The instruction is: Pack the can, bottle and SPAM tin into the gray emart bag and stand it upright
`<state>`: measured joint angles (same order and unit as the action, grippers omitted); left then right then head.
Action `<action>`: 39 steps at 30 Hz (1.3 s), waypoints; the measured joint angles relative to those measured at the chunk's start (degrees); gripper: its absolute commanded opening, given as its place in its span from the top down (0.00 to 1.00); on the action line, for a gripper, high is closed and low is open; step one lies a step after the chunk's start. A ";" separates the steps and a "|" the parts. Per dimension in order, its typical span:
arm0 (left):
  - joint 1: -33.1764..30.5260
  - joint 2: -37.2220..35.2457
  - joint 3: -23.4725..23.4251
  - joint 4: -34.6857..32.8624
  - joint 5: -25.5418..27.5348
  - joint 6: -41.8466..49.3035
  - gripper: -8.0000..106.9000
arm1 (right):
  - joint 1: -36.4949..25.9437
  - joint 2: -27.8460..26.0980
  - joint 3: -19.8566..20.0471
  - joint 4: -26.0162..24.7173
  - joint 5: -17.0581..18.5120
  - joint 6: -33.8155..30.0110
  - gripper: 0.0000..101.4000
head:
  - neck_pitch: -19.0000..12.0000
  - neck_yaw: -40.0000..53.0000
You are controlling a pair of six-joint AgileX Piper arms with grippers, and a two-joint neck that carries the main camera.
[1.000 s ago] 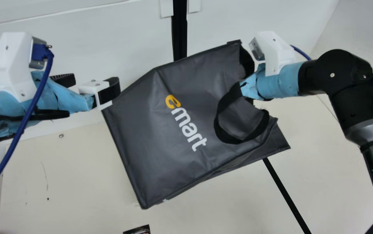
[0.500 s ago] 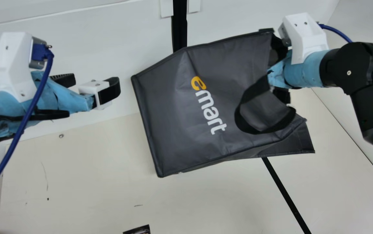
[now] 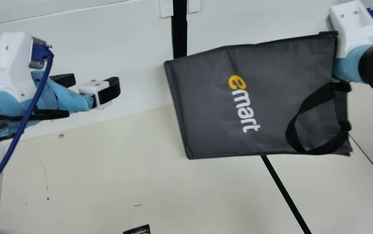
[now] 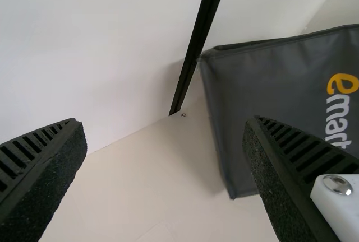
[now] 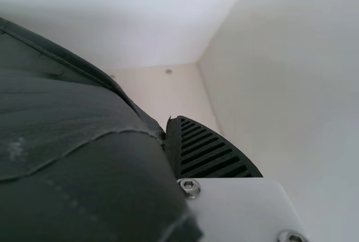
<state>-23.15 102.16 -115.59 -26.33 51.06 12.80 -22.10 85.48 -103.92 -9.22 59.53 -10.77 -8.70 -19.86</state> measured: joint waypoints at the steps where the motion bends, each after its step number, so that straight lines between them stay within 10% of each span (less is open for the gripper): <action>1: 0.00 0.00 0.00 0.00 0.00 0.00 0.15 | -0.43 -0.12 -0.08 -0.63 -0.07 0.00 1.00 | -0.09 -0.09; 16: 0.00 0.00 0.00 0.00 0.00 0.00 0.15 | -9.50 -0.46 -4.34 -10.25 -1.73 -1.65 1.00 | -0.09 0.00; 30: 0.00 0.00 0.00 0.00 0.00 0.00 0.15 | -17.55 2.66 -8.43 -6.93 -0.22 -6.33 1.00 | -0.09 -0.09; 39: 0.00 0.00 0.00 0.00 0.00 0.00 0.15 | -20.73 4.81 -6.68 -0.68 5.12 -8.87 0.71 | -0.09 0.00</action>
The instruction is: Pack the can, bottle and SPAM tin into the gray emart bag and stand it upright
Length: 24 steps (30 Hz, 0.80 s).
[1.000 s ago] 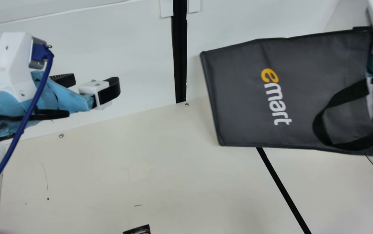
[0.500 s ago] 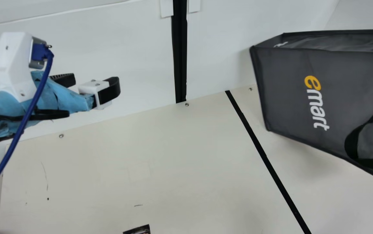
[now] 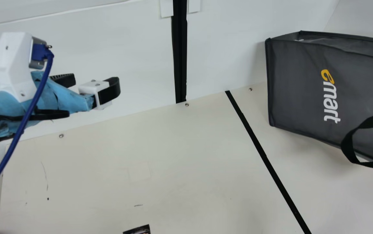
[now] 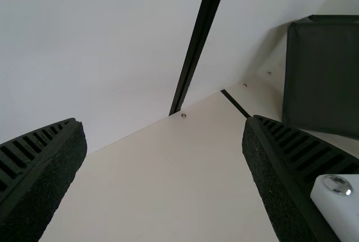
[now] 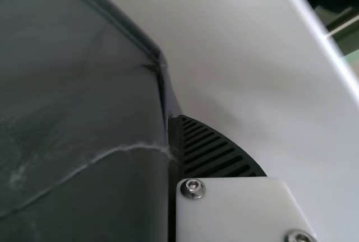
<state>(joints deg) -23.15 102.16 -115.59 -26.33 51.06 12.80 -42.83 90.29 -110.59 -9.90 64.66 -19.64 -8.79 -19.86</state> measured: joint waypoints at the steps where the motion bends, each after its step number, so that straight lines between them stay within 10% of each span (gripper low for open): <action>1: 0.00 0.00 0.00 0.00 0.00 0.00 0.15 | -0.38 0.29 0.16 0.59 0.38 -0.36 0.67 | 0.00 0.00; 19: 0.00 0.00 0.00 0.00 0.00 0.00 0.15 | -5.09 -0.48 5.39 6.16 5.41 -6.62 0.08 | 0.00 -0.09; 24: 0.00 0.00 0.00 0.00 0.00 0.00 0.15 | -6.05 -2.23 5.51 7.84 5.37 -8.36 0.06 | 0.09 -0.09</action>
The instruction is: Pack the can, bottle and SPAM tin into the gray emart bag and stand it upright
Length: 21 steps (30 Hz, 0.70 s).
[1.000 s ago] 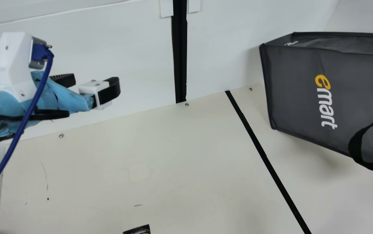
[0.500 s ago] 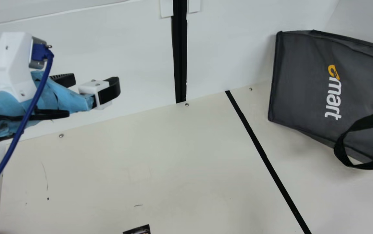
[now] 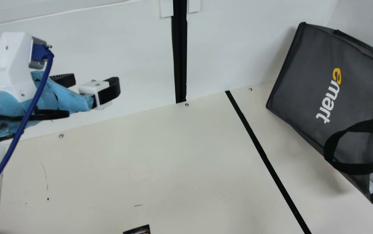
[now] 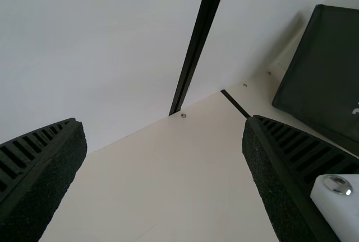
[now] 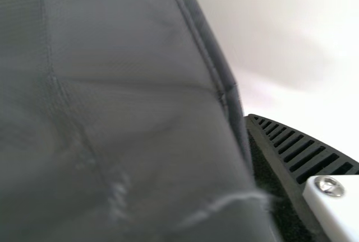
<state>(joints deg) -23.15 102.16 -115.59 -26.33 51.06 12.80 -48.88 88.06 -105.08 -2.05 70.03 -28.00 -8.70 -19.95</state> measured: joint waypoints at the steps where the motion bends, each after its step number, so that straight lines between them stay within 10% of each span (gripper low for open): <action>1: 0.00 0.00 0.00 0.00 0.00 0.00 0.15 | -0.12 -0.36 0.00 0.66 0.00 -0.45 0.06 | -0.09 0.00; 21: 0.00 0.00 0.00 0.00 0.00 0.00 0.15 | 2.80 -5.45 -4.50 14.98 0.02 -3.35 0.06 | -0.09 0.09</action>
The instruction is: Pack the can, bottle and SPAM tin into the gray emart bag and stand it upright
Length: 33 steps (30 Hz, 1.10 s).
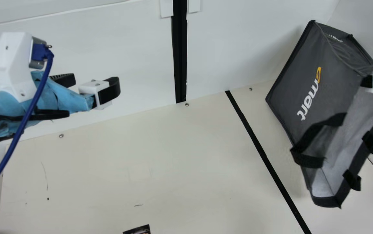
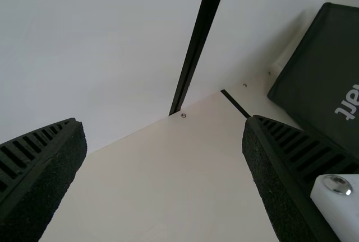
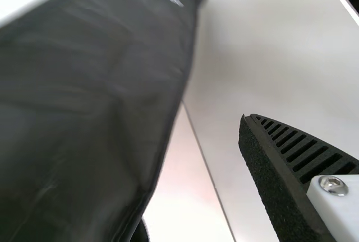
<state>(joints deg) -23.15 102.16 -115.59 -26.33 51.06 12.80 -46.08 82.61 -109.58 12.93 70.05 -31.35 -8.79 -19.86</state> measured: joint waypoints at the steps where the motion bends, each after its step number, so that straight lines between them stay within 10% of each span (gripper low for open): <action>1: 0.00 0.00 0.00 0.00 0.00 0.00 0.15 | 0.53 -0.05 -0.13 0.44 -0.06 0.32 0.06 | 0.00 0.00; 20: 0.00 0.00 0.00 0.00 0.00 0.00 0.15 | 23.04 -1.11 4.35 17.47 -0.41 9.99 0.06 | 0.00 -0.09; 33: 0.00 0.00 0.00 0.00 0.00 0.00 0.15 | 30.39 -0.89 -1.93 18.78 -0.22 11.85 0.06 | 0.00 -0.09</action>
<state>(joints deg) -23.15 102.16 -115.59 -26.33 51.06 12.80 -15.69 81.73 -111.51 31.70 69.83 -19.50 -8.79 -19.95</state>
